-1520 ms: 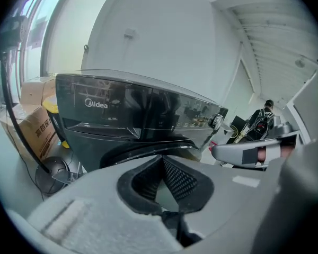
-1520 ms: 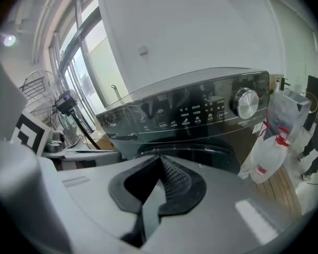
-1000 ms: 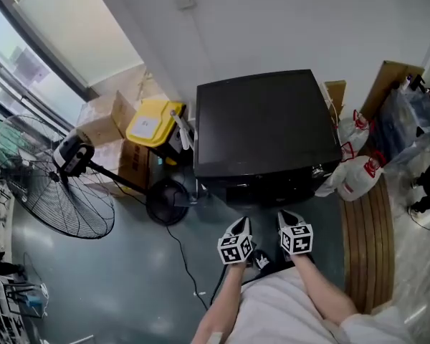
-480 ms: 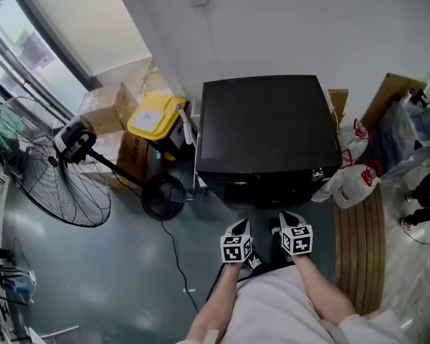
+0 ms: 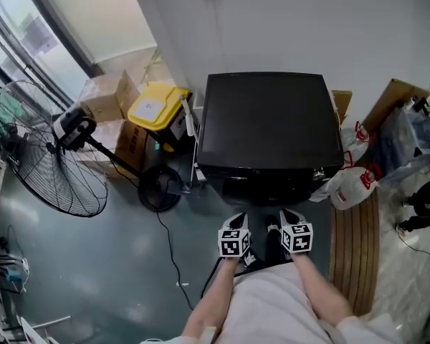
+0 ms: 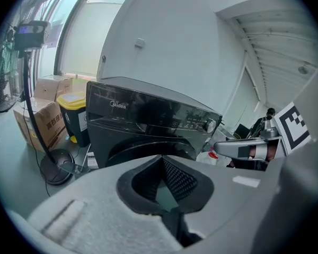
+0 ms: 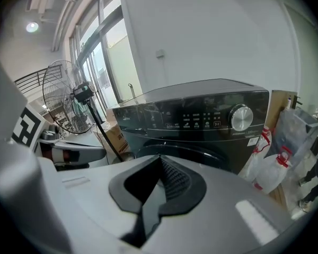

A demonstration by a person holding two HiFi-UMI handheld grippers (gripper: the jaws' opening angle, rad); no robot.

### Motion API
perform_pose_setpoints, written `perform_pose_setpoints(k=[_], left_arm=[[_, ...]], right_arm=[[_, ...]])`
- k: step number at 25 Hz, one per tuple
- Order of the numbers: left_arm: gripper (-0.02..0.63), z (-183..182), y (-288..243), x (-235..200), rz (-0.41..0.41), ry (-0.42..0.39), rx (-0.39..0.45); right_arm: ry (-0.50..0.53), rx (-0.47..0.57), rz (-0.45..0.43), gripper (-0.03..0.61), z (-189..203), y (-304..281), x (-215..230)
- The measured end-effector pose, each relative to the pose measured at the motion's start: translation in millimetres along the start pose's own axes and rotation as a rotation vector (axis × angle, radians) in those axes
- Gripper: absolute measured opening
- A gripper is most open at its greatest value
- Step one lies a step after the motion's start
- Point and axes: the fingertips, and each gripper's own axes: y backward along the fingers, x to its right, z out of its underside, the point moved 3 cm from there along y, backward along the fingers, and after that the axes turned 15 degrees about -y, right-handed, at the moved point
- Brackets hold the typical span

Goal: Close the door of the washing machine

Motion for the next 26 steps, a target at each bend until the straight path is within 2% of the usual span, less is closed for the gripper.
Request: perform_pose_setpoints(k=[6, 26], left_arm=[[0.003, 2.8, -2.2, -0.2, 0.005, -0.019, -0.018], [0.003, 4.5, -2.2, -0.5, -0.007, -0.001, -0.005]], right_arm=[[-0.010, -0.004, 0.003, 0.002, 0.5, -2.5, -0.2], [-0.010, -0.029, -0.002, 0.000, 4.6, -4.9, 1.5]])
